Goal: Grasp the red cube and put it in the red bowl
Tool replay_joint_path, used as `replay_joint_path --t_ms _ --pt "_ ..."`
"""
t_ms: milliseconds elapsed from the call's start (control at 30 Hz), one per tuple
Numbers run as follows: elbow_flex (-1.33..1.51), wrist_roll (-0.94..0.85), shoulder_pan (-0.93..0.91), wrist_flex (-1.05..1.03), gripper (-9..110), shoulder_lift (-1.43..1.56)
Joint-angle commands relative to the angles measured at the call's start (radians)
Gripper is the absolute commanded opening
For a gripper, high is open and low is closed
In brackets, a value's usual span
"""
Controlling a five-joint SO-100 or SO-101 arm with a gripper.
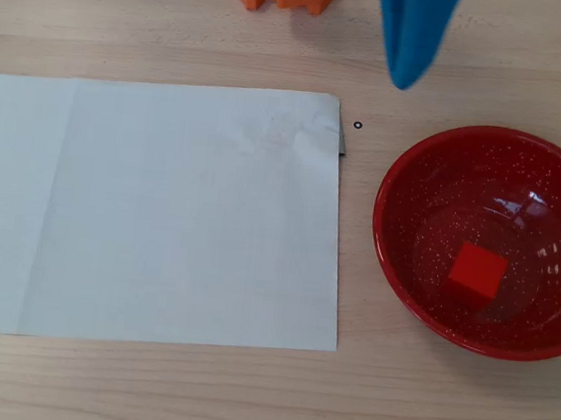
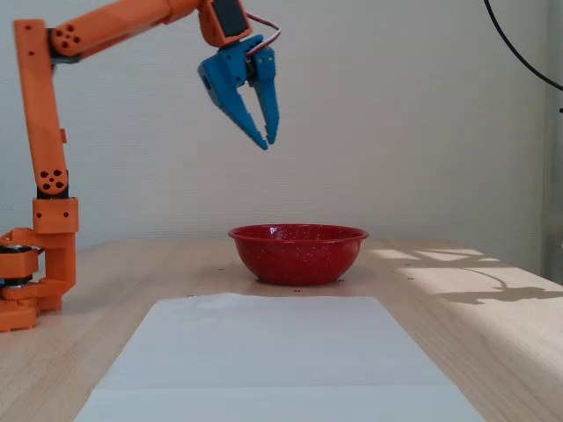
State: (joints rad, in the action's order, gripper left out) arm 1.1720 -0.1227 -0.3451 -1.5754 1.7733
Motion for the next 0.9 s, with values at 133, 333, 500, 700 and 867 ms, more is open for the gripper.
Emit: replay_joint_path --t_ms 133,333,500,700,867 --pt "0.25 0.009 0.133 0.138 0 0.357" --pt "0.667 0.006 0.207 0.359 0 0.653" --pt "1.043 -0.003 0.236 0.545 0 0.904" --pt "1.374 -0.04 0.238 0.689 0 1.143" --pt "1.601 -0.038 0.256 0.798 0 1.31"
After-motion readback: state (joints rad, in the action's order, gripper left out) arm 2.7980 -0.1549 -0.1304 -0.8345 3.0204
